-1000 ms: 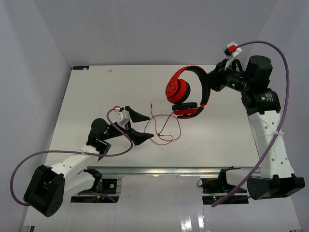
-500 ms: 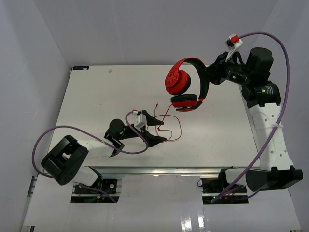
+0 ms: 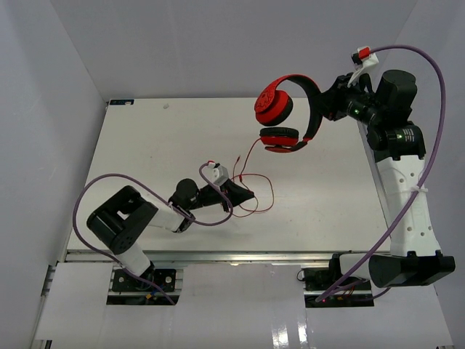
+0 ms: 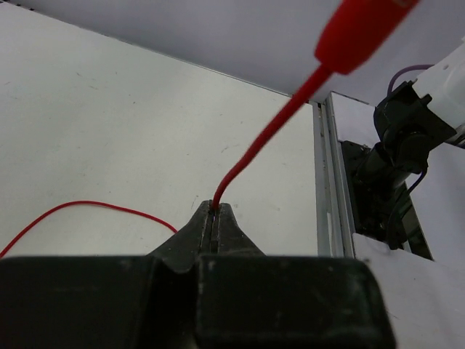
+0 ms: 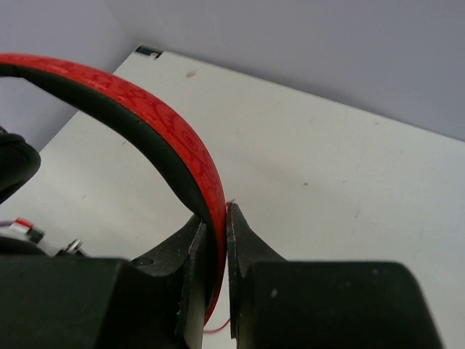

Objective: Wrap the headphones

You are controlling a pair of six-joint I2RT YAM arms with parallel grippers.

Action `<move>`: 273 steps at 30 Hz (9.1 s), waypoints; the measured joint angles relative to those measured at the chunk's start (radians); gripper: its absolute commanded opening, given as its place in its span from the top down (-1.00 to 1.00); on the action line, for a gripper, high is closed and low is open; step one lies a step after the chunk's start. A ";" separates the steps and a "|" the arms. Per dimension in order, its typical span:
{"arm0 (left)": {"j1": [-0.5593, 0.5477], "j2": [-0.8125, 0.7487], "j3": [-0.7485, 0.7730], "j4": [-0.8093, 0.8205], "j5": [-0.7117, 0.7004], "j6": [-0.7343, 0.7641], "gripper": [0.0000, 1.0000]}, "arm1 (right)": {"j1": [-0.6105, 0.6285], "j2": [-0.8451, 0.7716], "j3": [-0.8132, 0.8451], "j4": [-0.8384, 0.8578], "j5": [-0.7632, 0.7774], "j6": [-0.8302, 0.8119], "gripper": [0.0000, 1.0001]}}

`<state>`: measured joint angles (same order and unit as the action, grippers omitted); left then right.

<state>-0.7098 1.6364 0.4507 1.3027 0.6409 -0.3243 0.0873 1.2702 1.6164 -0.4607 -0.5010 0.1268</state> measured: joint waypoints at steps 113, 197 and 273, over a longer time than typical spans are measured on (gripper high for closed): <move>-0.258 -0.721 0.489 -1.456 -0.752 0.531 0.90 | 0.286 -0.191 -0.314 0.328 -0.560 -0.123 0.85; -0.310 -0.246 0.837 -1.712 -0.559 0.284 0.98 | 0.521 -0.203 -0.927 0.806 1.042 -0.404 0.85; 0.093 -0.335 0.169 -0.617 -0.130 -0.105 0.26 | 0.246 -0.083 -0.323 0.231 -0.053 0.223 0.85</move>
<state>-0.6166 1.3015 0.6202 0.6862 0.5111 -0.4289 0.3329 1.1870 1.2937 -0.2297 -0.5537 0.3498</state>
